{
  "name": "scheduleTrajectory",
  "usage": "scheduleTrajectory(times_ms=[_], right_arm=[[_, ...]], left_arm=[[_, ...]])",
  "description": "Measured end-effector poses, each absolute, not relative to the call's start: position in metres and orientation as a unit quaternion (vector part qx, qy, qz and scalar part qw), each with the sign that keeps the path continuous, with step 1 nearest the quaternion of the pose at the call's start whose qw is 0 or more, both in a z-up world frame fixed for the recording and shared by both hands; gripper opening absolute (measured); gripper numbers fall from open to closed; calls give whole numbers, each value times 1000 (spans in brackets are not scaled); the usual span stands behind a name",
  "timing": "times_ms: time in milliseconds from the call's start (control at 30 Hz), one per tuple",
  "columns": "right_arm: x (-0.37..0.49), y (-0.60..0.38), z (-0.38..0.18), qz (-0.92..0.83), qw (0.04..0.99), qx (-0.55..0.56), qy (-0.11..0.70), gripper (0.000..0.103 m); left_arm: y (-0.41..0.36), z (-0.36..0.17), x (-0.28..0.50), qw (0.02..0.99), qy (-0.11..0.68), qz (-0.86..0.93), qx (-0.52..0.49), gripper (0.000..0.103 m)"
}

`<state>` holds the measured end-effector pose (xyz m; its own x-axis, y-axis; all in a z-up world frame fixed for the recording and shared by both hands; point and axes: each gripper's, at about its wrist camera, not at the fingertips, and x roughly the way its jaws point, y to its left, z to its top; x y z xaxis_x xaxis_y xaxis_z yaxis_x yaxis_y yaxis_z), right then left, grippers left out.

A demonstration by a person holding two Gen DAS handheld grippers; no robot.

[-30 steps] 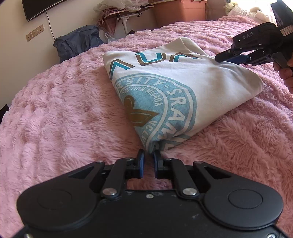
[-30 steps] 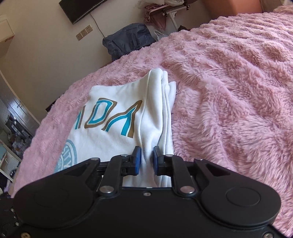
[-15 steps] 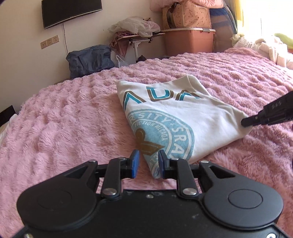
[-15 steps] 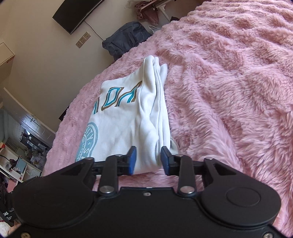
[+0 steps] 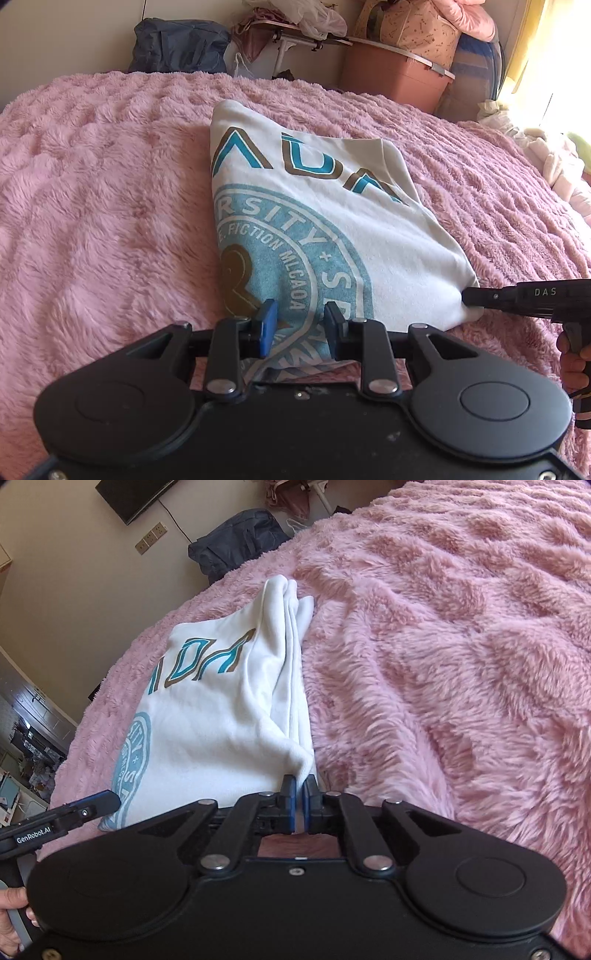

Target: Fold small clothes

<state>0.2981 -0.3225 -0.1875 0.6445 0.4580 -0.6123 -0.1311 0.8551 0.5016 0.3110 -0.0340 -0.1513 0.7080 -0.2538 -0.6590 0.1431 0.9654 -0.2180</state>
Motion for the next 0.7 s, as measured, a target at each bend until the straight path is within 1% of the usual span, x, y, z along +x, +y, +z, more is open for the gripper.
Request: scheduleTrajectory(times_ms=[67,100,133,167,200,233,367,433,567,633,667,700], right_arm=[[298,-325,-191,163,878,228,387,4],[297,-326,-190,161,877,233,388,7],[296,-327,-188,159,876,237,388,13],[294,-328,-182,154,878,238,386,27],[291,-328,-176,150,883,235,377,28],[288,-328,-168,151,890,231,362,28],[286,-313,-138,193,913,196,302,28],[293,-298,-131,229,912,180,290,28],[311,-268,-136,276,900,149,302,28],[321,-261,-145,272,897,136,322,28],[325,-260,-151,260,898,128,331,28],[328,-260,-156,249,899,122,339,24]], left_arm=[[-32,-147,309,922,360,-112,-86,28],[-30,-141,307,924,351,-118,-92,29],[-27,-134,304,926,343,-124,-98,29],[-25,-129,303,928,334,-130,-105,29],[-22,-123,302,930,322,-135,-112,30],[-22,-119,303,932,316,-138,-114,32],[-25,-118,317,926,324,-145,-125,33],[-25,-123,326,920,339,-145,-136,33],[-27,-137,336,910,370,-127,-139,33],[-29,-141,339,909,374,-126,-135,37],[-31,-142,340,908,376,-127,-132,38],[-33,-143,341,909,377,-126,-128,38]])
